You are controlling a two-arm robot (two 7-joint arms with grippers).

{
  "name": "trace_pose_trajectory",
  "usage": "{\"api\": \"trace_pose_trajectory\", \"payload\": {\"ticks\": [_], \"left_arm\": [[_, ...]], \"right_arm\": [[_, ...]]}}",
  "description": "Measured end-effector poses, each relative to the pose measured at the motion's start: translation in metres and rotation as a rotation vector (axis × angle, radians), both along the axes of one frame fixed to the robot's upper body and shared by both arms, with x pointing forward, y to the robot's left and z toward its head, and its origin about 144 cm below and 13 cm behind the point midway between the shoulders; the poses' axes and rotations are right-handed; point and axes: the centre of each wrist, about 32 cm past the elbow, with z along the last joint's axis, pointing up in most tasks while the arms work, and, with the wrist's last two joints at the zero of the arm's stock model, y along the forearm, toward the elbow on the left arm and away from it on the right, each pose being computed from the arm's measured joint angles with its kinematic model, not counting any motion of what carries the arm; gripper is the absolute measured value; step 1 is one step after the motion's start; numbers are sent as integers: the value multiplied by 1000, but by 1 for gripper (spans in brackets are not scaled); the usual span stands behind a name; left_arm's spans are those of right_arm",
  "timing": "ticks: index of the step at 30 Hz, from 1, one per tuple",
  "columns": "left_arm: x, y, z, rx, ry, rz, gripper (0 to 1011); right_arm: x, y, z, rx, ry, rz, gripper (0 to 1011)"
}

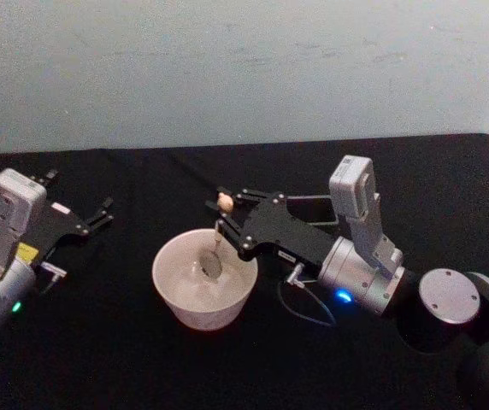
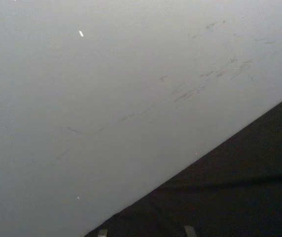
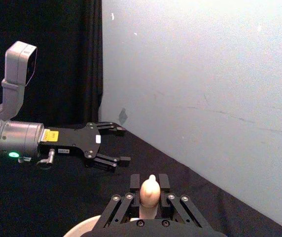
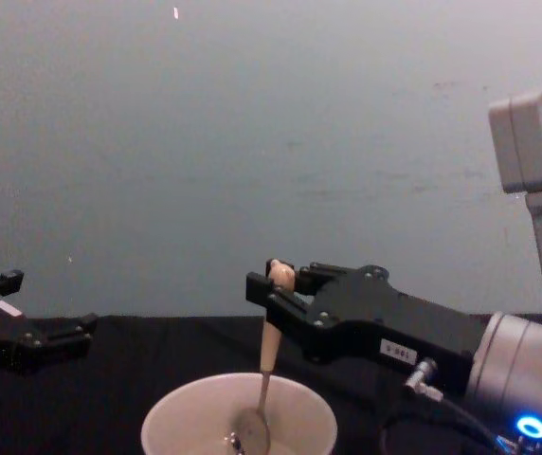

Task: Pick up the stirring spoon with one hand, stir inside the cup, then place it back in its original position.

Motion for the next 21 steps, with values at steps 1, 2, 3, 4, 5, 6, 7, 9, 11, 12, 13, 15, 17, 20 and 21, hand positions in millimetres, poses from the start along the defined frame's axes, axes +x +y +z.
{"api": "trace_pose_trajectory", "payload": {"ticks": [1,2,3,4,5,6,7,9,11,12,13,15,17,20,21], "left_arm": [[0,0,0,0,0,0,1001],[0,0,0,0,0,0,1001],[0,0,0,0,0,0,1001],[0,0,0,0,0,0,1001],[0,0,0,0,0,0,1001],[0,0,0,0,0,0,1001],[0,0,0,0,0,0,1001],[0,0,0,0,0,0,1001],[0,0,0,0,0,0,1001],[0,0,0,0,0,0,1001],[0,0,0,0,0,0,1001],[0,0,0,0,0,0,1001],[0,0,0,0,0,0,1001],[0,0,0,0,0,0,1001],[0,0,0,0,0,0,1001]], "right_arm": [[0,0,0,0,0,0,214],[0,0,0,-1,0,0,214],[0,0,0,-2,0,0,214],[0,-1,0,-2,0,0,214],[0,-1,0,-3,-1,0,214],[0,-2,0,-3,-1,1,214],[0,-2,0,-3,-2,2,214],[0,-4,2,-3,-7,5,214],[0,-5,4,-1,-11,9,214],[0,-7,7,1,-18,14,214],[1,-9,8,3,-21,15,214],[1,-12,13,10,-33,22,214],[2,-15,20,19,-46,29,214],[1,-19,27,31,-54,37,214],[1,-20,30,34,-57,39,214]]}}
